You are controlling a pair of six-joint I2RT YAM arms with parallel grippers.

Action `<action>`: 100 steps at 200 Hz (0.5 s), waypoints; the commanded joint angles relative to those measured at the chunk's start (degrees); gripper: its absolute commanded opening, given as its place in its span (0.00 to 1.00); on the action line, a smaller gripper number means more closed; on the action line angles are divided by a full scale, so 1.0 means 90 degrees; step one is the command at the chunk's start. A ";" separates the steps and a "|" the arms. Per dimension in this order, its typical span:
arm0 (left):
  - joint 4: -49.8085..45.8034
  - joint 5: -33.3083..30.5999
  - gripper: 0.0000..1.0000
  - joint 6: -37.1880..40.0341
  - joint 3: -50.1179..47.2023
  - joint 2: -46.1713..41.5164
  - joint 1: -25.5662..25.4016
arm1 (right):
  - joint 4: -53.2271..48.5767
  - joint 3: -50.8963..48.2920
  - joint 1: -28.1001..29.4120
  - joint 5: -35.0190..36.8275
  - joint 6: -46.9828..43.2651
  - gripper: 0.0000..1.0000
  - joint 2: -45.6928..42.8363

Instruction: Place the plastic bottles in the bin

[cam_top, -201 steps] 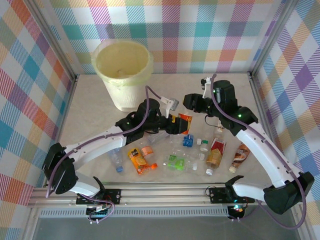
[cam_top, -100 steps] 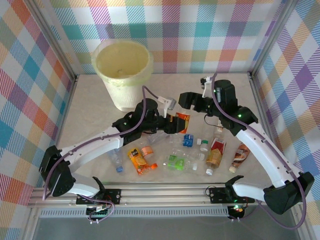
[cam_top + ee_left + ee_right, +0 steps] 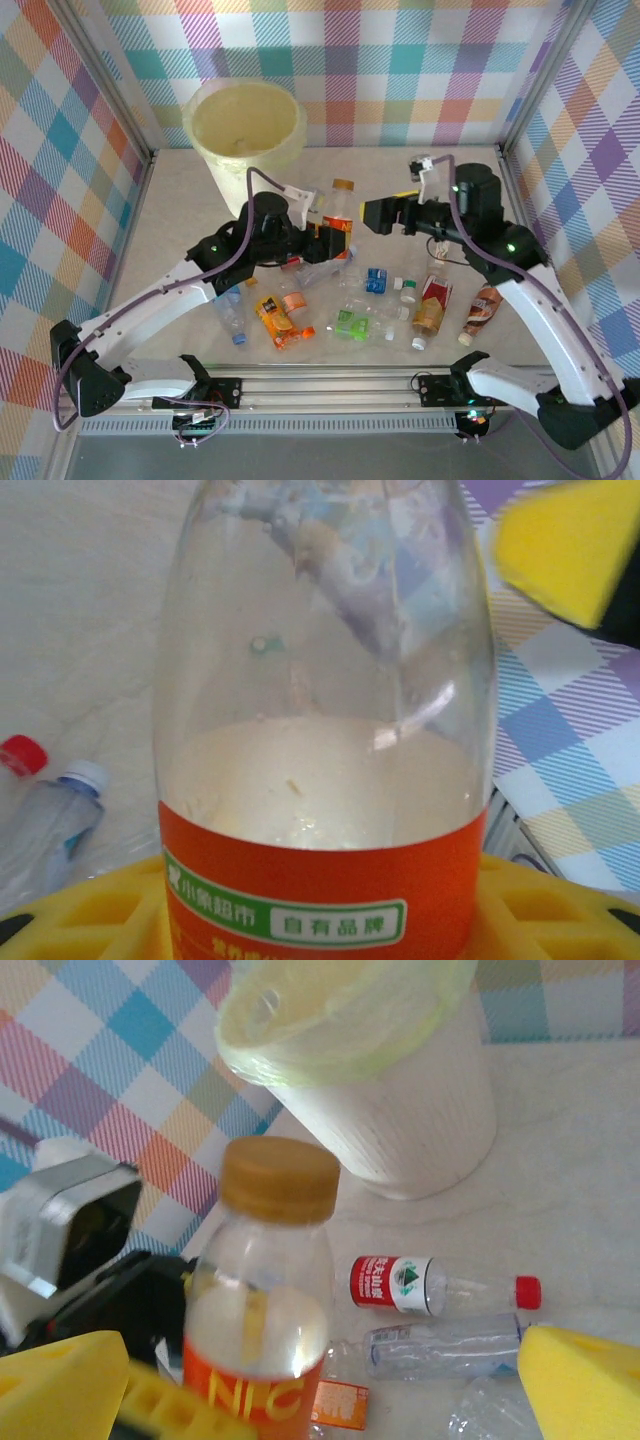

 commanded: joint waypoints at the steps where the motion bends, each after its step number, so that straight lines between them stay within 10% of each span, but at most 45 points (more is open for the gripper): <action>1: -0.0731 -0.0264 0.54 0.0371 0.0457 -0.0240 0.0248 | 0.0052 -0.0127 0.0026 0.0259 -0.0414 1.00 -0.0418; 100: -0.2308 -0.0270 0.54 0.1403 0.3113 0.0915 0.1530 | 0.0681 -0.0834 0.0026 -0.0099 -0.0557 1.00 -0.0837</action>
